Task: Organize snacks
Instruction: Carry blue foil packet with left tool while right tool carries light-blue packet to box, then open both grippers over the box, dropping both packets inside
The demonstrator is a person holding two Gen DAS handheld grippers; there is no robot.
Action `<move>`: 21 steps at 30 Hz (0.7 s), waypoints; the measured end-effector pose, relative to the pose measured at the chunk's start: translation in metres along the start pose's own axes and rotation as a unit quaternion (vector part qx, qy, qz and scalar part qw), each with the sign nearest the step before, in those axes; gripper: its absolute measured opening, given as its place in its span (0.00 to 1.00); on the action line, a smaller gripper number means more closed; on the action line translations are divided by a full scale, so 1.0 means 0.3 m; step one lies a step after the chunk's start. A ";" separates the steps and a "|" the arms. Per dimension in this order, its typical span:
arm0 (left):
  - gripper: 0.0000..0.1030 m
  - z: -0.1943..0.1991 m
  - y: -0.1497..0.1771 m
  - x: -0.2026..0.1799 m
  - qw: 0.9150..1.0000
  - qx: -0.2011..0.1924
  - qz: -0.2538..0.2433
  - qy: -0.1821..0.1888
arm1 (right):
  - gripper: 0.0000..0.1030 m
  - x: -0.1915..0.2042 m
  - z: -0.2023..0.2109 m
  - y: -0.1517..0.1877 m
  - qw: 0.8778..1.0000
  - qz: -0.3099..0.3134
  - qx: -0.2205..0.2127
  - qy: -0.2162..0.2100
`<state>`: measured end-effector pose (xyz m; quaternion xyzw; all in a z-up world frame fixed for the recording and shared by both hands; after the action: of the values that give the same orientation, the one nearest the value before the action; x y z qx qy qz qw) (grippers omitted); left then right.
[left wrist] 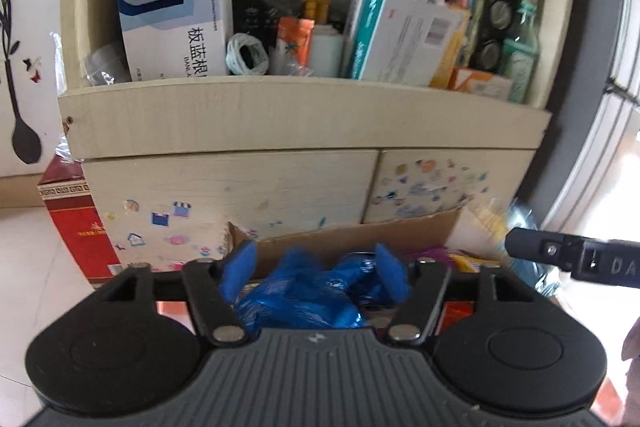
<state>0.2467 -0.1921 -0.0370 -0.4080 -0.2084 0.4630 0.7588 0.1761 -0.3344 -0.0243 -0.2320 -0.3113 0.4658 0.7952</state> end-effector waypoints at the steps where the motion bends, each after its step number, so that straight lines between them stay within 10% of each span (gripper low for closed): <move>1: 0.72 0.001 0.004 -0.005 1.000 0.001 -0.003 -0.002 | 0.75 0.000 0.000 0.001 1.000 -0.006 0.001 -0.003; 4: 0.84 0.026 0.007 -0.036 1.000 -0.001 -0.005 0.014 | 0.82 -0.004 0.012 0.002 1.000 -0.013 0.003 -0.002; 21: 0.86 0.098 0.112 -0.078 0.998 0.033 -0.032 0.050 | 0.91 -0.029 0.092 0.052 0.999 0.042 0.033 0.007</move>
<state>0.1971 -0.1918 -0.0458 -0.3984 -0.1680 0.4243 0.7956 0.1438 -0.3327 -0.0178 -0.2221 -0.2800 0.5068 0.7845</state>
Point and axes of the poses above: each gripper's, at about its wrist camera, not at the fingertips, and z roughly against the way its jaws point, x to its left, y to its underside, the point moved 10 cm from there along -z, roughly the way its jaws point, and after that the axes turned 2 degrees about -z, right-handed, at the moved point
